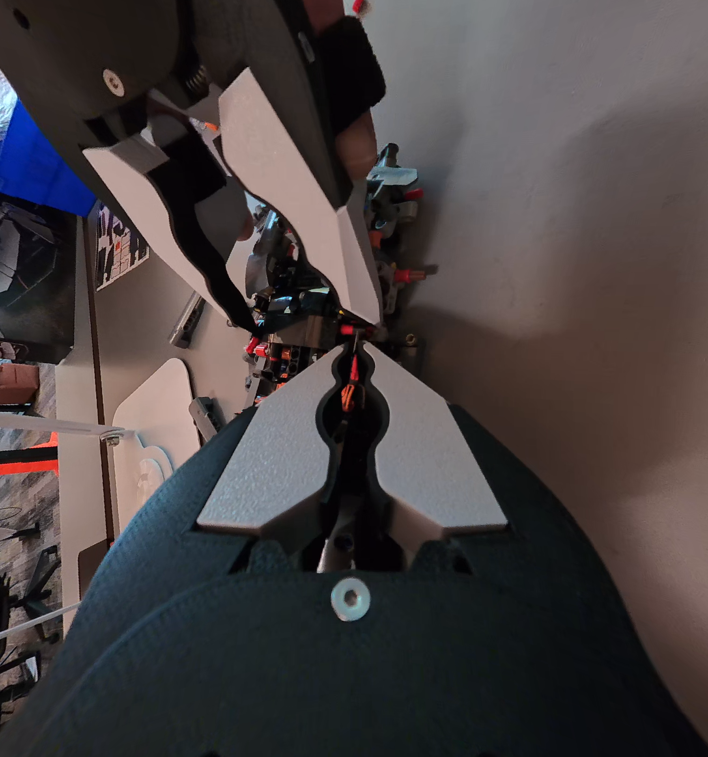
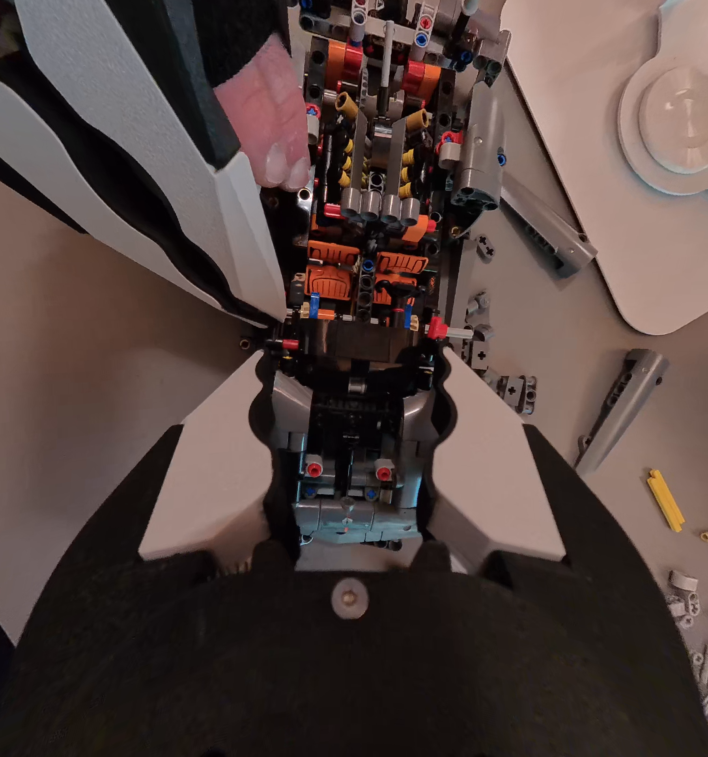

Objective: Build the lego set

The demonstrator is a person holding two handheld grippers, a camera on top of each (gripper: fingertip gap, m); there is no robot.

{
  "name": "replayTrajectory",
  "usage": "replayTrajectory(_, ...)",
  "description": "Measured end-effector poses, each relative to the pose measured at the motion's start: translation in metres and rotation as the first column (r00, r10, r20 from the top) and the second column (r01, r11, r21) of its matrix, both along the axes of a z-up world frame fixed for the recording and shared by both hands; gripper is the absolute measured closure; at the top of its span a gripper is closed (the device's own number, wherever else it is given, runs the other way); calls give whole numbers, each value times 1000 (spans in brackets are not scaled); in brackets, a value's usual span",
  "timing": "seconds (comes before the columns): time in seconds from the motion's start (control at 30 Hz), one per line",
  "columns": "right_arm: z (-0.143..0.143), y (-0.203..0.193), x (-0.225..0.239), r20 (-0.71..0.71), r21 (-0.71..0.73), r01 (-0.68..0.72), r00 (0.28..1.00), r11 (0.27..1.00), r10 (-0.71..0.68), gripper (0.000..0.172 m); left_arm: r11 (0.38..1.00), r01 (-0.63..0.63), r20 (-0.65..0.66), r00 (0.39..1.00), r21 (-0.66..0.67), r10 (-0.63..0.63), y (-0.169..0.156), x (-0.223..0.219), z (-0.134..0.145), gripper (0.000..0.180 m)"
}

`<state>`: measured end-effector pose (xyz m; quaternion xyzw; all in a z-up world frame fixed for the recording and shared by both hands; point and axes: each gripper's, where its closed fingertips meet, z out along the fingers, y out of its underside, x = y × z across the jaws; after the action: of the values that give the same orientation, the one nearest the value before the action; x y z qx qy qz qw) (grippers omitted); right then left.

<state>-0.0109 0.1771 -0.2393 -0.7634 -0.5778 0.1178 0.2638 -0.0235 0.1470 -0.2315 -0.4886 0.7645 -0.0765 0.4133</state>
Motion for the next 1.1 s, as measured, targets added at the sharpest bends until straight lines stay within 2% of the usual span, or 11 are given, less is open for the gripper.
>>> replayTrajectory(0.53,-2,2,0,-22,-25,-3,1000,1000,3,96,1000,8,-5,1000,7,-8,0,4,-1,180)
replayTrajectory(0.9,-3,4,-2,-24,-21,-14,1000,1000,13,98,994,-13,-30,999,109,16,7,5,-1,180)
replayTrajectory(0.97,-4,5,-1,-15,-21,-13,1000,1000,13,98,996,-20,-18,1000,82,22,6,6,-1,180)
replayTrajectory(1.1,-4,5,-2,-35,-22,-11,999,1000,11,98,993,-13,-40,999,121,18,7,3,0,180)
